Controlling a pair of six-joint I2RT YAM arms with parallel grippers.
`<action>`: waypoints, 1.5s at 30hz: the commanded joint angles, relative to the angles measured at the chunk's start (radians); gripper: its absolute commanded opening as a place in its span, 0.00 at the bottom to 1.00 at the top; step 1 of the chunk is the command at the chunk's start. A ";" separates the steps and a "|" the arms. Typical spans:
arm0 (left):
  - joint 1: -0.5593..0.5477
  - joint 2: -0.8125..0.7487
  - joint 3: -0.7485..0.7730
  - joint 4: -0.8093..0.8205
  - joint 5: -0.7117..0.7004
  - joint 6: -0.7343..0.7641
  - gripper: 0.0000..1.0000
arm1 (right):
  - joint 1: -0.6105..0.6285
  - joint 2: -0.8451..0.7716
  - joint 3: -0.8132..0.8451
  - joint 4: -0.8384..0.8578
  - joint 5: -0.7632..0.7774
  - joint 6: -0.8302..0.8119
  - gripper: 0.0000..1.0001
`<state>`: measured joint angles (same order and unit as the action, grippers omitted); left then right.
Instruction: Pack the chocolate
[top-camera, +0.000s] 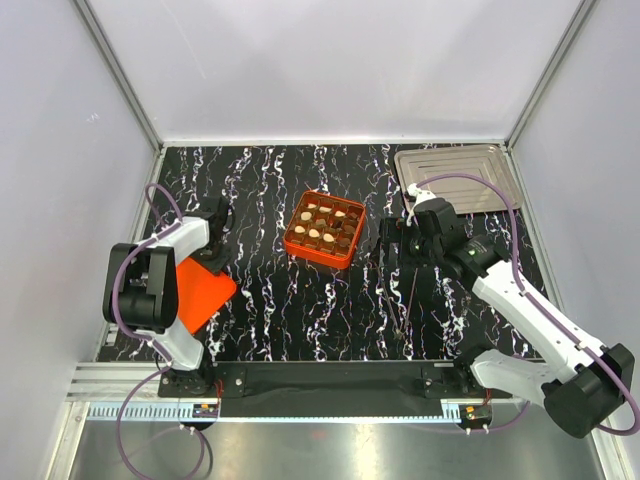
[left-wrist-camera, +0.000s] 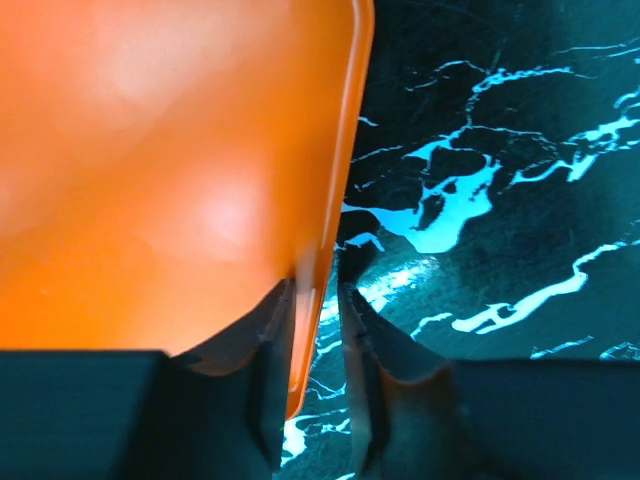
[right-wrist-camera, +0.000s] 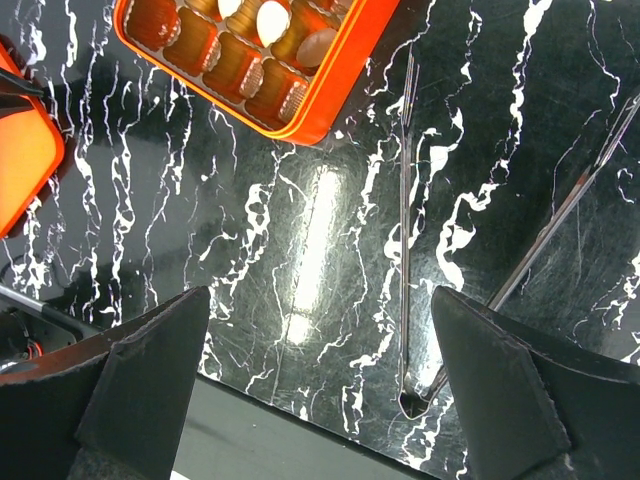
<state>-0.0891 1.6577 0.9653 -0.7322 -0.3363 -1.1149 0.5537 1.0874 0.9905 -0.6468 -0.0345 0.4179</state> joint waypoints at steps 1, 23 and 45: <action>0.005 0.004 -0.025 0.048 -0.006 0.010 0.26 | 0.003 -0.001 -0.001 0.039 0.024 -0.021 1.00; -0.014 -0.455 0.219 0.175 0.624 0.409 0.00 | 0.003 -0.003 0.140 0.321 -0.278 -0.015 1.00; -0.296 -0.493 0.311 0.234 1.564 0.765 0.00 | -0.250 0.100 0.335 0.245 -1.151 -1.194 0.96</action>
<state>-0.3676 1.1824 1.2800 -0.4953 1.1339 -0.4217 0.3077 1.1534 1.2236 -0.2287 -1.0145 -0.5701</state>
